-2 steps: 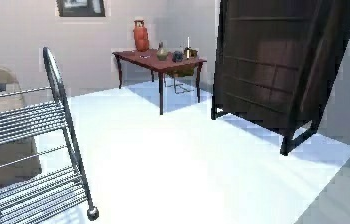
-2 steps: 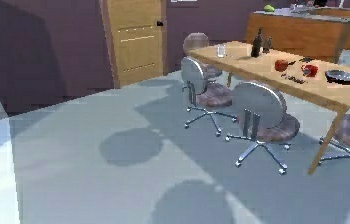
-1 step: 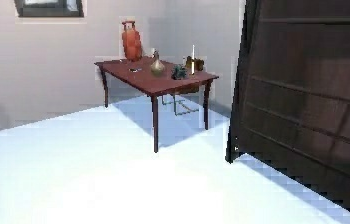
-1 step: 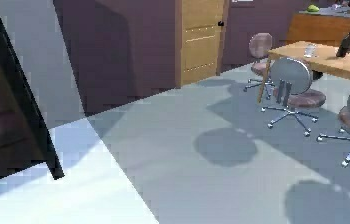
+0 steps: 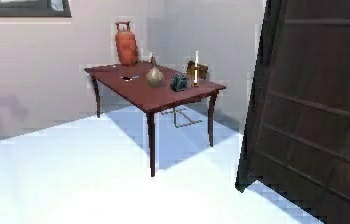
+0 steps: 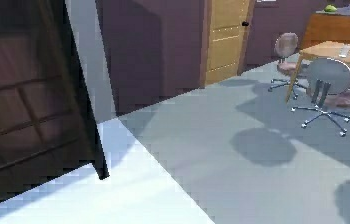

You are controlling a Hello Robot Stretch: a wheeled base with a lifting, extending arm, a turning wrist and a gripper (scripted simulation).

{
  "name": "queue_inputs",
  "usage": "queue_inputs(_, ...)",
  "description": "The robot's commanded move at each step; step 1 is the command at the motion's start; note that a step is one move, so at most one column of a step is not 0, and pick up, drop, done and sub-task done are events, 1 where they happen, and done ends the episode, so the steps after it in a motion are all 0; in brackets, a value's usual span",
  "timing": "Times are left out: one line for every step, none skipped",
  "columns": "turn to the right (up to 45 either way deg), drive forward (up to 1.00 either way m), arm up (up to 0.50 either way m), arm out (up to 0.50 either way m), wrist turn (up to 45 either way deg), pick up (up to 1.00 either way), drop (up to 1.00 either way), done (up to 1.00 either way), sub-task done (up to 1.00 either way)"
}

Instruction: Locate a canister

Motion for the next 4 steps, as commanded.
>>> queue_inputs(-30.0, 0.0, 0.0, 0.0, 0.0, 0.0, 0.0, 0.0, 0.0)
queue_inputs(0.0, 1.0, 0.0, 0.0, 0.0, 0.0, 0.0, 0.0, 0.0)
queue_inputs(-3.0, 0.0, 0.0, 0.0, 0.0, 0.0, 0.0, 0.0, 0.0)
queue_inputs(0.0, 1.0, 0.0, 0.0, 0.0, 0.0, 0.0, 0.0, 0.0)
